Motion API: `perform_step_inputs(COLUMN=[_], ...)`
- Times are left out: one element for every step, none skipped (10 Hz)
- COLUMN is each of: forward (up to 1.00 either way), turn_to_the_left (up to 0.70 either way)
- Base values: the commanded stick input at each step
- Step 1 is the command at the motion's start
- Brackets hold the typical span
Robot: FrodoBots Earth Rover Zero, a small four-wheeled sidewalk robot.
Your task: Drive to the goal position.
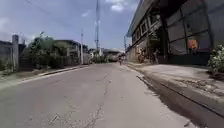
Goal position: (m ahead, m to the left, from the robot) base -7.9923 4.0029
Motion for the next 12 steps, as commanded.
perform_step_inputs(forward=[1.00, 1.00, 1.00, 1.00, 1.00, 1.00, 1.00, 1.00, 1.00, 1.00, 1.00, 1.00], turn_to_the_left=[0.00, 0.00, 0.00, 0.00, 0.00, 0.00, 0.00, 0.00, 0.00, 0.00, 0.00, 0.00])
